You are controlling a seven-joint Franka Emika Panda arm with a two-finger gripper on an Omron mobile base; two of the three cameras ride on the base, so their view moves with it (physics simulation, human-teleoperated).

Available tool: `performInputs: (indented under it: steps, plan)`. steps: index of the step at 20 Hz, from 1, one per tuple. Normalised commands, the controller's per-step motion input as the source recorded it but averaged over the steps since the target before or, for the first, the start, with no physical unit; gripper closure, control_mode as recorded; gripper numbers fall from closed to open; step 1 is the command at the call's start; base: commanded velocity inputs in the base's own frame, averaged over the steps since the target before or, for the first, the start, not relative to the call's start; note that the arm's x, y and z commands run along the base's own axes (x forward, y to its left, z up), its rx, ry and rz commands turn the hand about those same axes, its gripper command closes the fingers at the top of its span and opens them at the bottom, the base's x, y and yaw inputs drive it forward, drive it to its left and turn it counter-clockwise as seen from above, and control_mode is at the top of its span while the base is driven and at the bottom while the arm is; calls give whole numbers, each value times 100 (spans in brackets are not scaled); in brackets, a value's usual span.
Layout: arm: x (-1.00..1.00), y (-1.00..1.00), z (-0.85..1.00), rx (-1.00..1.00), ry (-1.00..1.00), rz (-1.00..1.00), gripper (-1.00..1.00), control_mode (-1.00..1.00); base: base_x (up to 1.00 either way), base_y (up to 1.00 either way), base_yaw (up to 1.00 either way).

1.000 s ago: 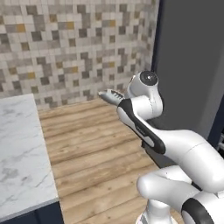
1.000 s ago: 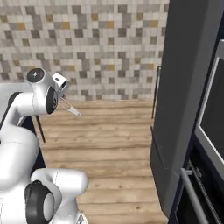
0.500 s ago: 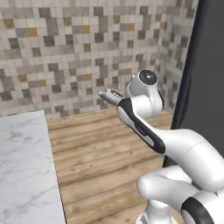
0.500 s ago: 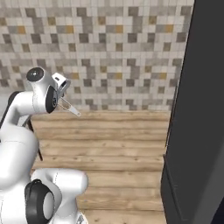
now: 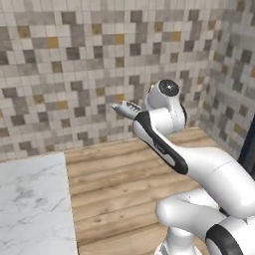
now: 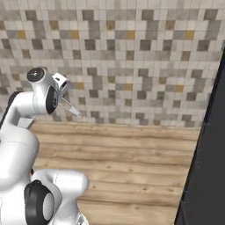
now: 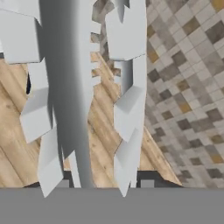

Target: Take the tongs from the drawer on the right and place them on the dining counter next to the tray containing the hot dog.

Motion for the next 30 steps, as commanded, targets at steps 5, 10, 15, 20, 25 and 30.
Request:
performInputs:
  steps: [5,10,15,20,25,30]
  plan:
    - [0,0,0,0,0,0,100,100,100,-3,19]
    - [0,0,0,0,0,0,100,100,100,0,25]
    - [0,0,0,0,0,0,100,100,100,0,29]
    - [0,0,0,0,0,0,100,100,100,0,34]
    - [0,0,0,0,0,0,100,100,99,-1,73]
    - [0,0,0,0,0,0,100,100,78,0,92]
